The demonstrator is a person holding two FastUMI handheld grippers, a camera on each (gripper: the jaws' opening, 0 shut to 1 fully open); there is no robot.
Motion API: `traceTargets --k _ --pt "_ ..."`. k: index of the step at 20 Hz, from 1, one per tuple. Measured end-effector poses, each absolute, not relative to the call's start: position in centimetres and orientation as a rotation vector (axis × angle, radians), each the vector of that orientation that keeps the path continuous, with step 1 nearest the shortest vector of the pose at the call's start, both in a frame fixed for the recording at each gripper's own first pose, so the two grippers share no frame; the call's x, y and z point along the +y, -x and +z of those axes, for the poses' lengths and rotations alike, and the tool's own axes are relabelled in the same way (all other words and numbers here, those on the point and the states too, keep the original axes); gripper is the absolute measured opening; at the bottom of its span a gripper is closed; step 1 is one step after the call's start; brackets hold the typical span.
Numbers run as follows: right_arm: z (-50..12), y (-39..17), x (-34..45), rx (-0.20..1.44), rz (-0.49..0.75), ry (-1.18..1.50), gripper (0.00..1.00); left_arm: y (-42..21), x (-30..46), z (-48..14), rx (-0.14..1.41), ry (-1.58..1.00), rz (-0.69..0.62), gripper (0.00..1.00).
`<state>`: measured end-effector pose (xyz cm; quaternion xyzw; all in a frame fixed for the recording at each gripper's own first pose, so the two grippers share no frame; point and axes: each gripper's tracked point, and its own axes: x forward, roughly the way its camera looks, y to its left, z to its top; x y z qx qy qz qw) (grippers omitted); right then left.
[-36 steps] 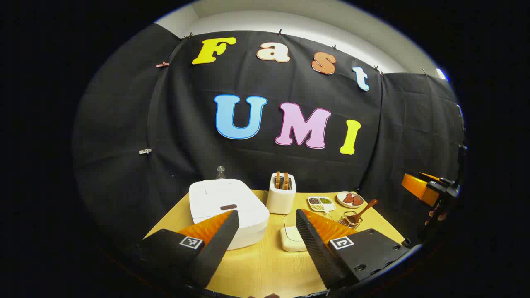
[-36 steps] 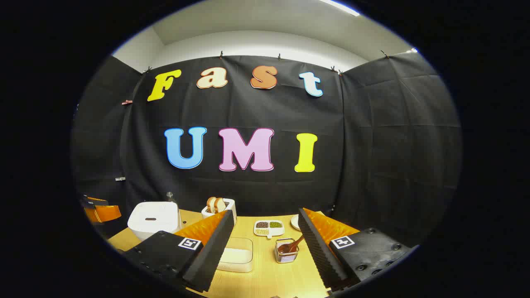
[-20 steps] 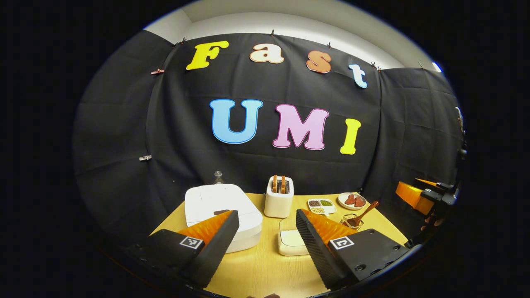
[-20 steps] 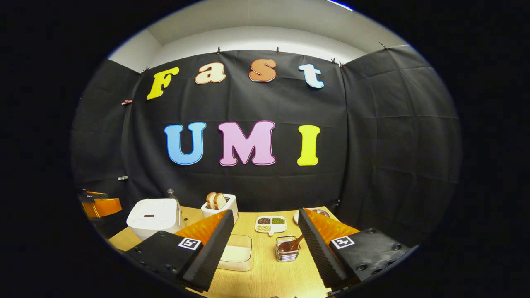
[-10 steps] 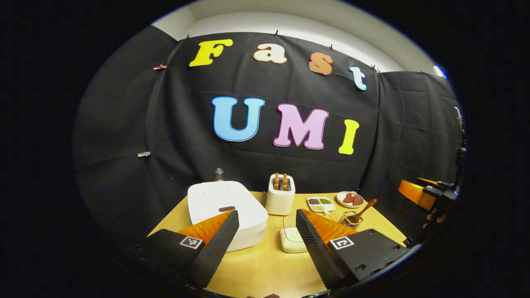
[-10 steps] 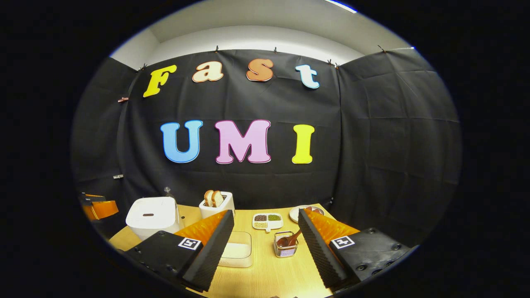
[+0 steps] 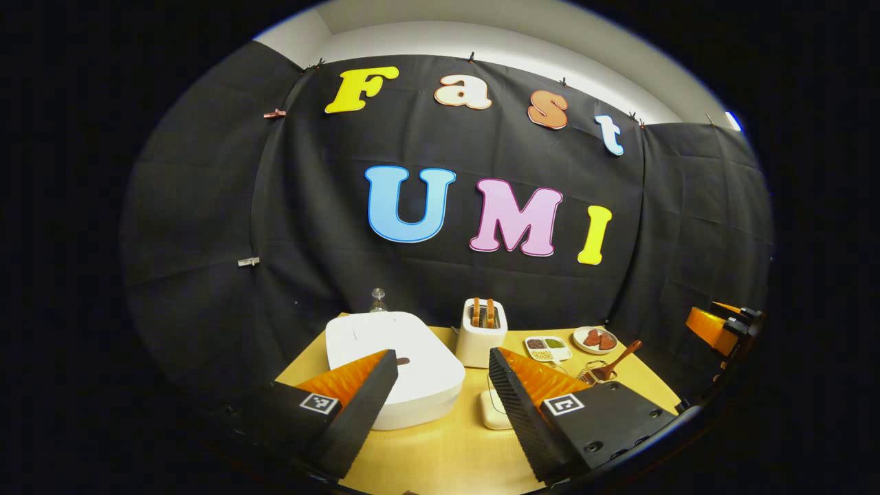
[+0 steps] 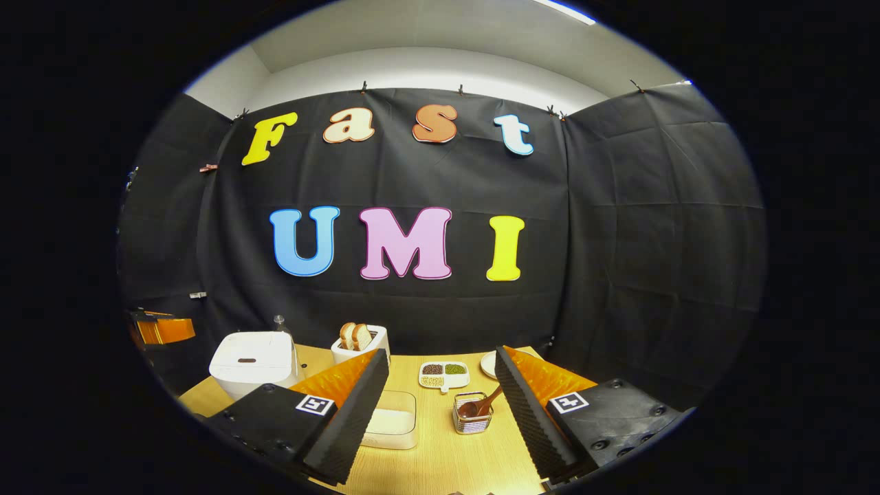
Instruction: Close the left gripper, press the button to open the rice cooker; take a wooden spoon from the chopstick holder with the right hand, scoop a spoonful of rice and pour it into the rice cooker, then put the wooden spoon back into the chopstick holder.
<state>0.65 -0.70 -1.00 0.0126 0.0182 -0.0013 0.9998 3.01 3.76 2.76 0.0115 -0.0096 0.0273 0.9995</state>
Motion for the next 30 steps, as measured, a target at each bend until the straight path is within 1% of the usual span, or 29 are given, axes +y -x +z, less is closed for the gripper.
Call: traceTargets --k 1,2,3,4,5,6,7,8,9,11,12,13,15,20,21,22,23,24,25,28,30 --pt "-1.4 -1.1 -0.7 0.047 0.006 -0.03 0.98 -3.6 4.2 3.0 -0.013 -0.022 0.068 0.88" --pt "-1.6 -1.5 -0.7 0.053 0.016 -0.035 0.98 -4.2 4.5 3.2 -0.006 -0.017 0.078 0.87" --pt "-1.7 -1.9 -0.9 0.054 0.021 -0.035 0.98 -4.9 5.0 3.3 0.0 -0.012 0.09 0.81" --pt "-2.0 -2.3 -1.2 0.057 0.025 -0.033 0.98 -5.6 5.5 3.2 0.01 -0.006 0.1 0.79" --pt "-2.3 -2.7 -1.5 0.066 0.03 -0.032 0.98 -6.3 5.8 3.2 0.023 0.001 0.11 0.73" --pt "-2.7 -3.2 -1.7 0.076 0.037 -0.034 0.98 -7.1 6.1 3.1 0.035 0.009 0.116 0.7" --pt "-3.0 -3.6 -2.0 0.083 0.04 -0.038 0.98 -7.9 6.3 2.8 0.051 0.019 0.111 0.62" --pt "-3.1 -4.0 -2.3 0.088 0.04 -0.041 0.98 -8.8 6.3 2.2 0.076 0.028 0.107 0.57" --pt "-3.4 -4.4 -2.7 0.095 0.037 -0.043 0.98 -9.6 6.5 1.7 0.093 0.03 0.109 0.45" --pt "-4.4 -5.1 -3.2 0.119 0.039 -0.046 0.98 -11.4 7.7 1.1 0.115 0.028 0.128 0.29" --pt "-4.9 -5.4 -3.6 0.131 0.039 -0.045 0.98 -12.3 8.0 0.7 0.131 0.032 0.131 0.24" --pt "-5.2 -5.7 -3.9 0.14 0.037 -0.043 0.98 -13.4 8.1 0.0 0.159 0.036 0.128 0.16" --pt "-6.1 -6.0 -4.6 0.165 0.031 -0.037 0.98 -14.7 8.7 -1.1 0.181 0.025 0.142 0.09" --pt "-7.6 -6.7 -5.7 0.21 0.024 -0.041 0.98 -18.9 10.5 -3.9 0.244 0.056 0.161 0.07" --pt "-7.8 -6.9 -6.0 0.214 0.022 -0.045 0.98 -19.6 10.8 -4.7 0.257 0.055 0.162 0.1" --pt "-8.1 -6.9 -6.2 0.218 0.021 -0.048 0.98 -20.2 11.0 -5.3 0.27 0.062 0.152 0.07" --pt "-8.3 -6.9 -6.5 0.221 0.017 -0.05 0.98 -20.8 11.1 -6.0 0.29 0.076 0.153 0.07" --pt "-8.4 -6.8 -6.8 0.224 0.013 -0.052 0.98 -21.2 11.3 -6.9 0.316 0.094 0.153 0.1" --pt "-8.4 -6.8 -7.1 0.224 0.009 -0.053 0.98 -21.6 11.4 -7.6 0.329 0.105 0.155 0.07" --pt "-8.5 -6.6 -8.0 0.225 -0.006 -0.051 0.98 -22.1 11.9 -9.0 0.352 0.09 0.183 0.07" --pt "-8.5 -6.4 -8.5 0.224 -0.012 -0.05 0.98 -22.3 11.8 -9.0 0.339 0.061 0.199 0.08"
